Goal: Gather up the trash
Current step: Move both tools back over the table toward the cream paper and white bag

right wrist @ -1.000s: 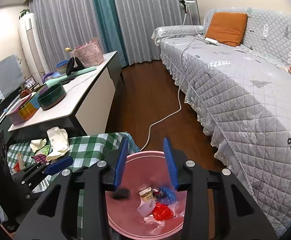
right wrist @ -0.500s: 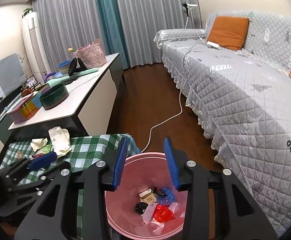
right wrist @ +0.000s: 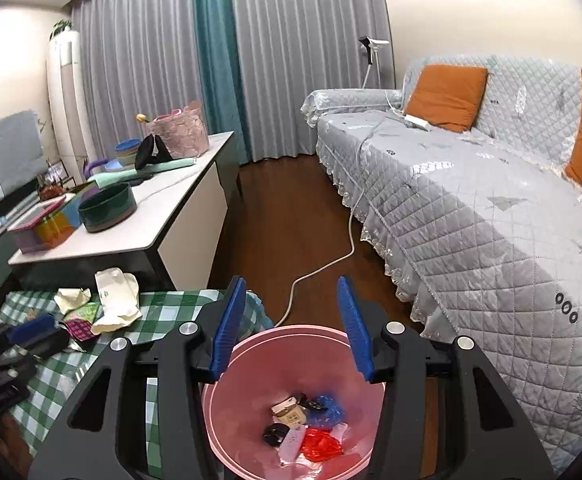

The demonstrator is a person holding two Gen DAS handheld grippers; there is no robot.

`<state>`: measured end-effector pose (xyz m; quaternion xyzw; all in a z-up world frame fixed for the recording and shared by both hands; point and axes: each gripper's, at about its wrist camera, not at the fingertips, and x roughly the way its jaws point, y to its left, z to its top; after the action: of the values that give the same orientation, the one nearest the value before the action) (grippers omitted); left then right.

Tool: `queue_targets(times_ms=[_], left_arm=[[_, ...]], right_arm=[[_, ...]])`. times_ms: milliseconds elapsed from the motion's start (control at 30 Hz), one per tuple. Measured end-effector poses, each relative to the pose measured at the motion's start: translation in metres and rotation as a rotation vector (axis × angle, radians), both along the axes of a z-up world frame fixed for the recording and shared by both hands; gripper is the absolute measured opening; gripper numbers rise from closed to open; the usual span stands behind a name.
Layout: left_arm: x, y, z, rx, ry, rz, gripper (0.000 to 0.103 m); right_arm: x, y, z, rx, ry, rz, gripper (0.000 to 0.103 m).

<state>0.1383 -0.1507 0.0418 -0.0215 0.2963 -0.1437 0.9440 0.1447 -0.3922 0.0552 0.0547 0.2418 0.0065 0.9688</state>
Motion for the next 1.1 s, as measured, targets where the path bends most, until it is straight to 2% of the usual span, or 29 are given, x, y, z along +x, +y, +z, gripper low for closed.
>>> queue_targets(times_ms=[367, 500, 600, 667, 833, 1100], left_arm=[[-0.014, 0.094, 0.001, 0.018, -0.018, 0.116, 0.046], [-0.013, 0.128, -0.001, 0.013, -0.021, 0.173, 0.046], [-0.01, 0.152, -0.008, -0.009, -0.016, 0.232, 0.046], [-0.009, 0.164, -0.018, -0.02, -0.004, 0.265, 0.046], [-0.004, 0.181, -0.038, -0.032, 0.027, 0.326, 0.044], [0.011, 0.185, -0.061, -0.025, 0.062, 0.343, 0.04]], right_arm=[[-0.002, 0.049, 0.007, 0.01, 0.026, 0.127, 0.049], [0.002, 0.068, 0.006, 0.076, 0.027, 0.163, 0.048], [0.008, 0.089, -0.001, 0.102, 0.047, 0.204, 0.044], [0.012, 0.104, -0.007, 0.097, 0.058, 0.232, 0.037], [0.022, 0.138, -0.023, 0.103, 0.083, 0.297, 0.024], [0.048, 0.169, -0.053, 0.21, 0.144, 0.323, 0.023]])
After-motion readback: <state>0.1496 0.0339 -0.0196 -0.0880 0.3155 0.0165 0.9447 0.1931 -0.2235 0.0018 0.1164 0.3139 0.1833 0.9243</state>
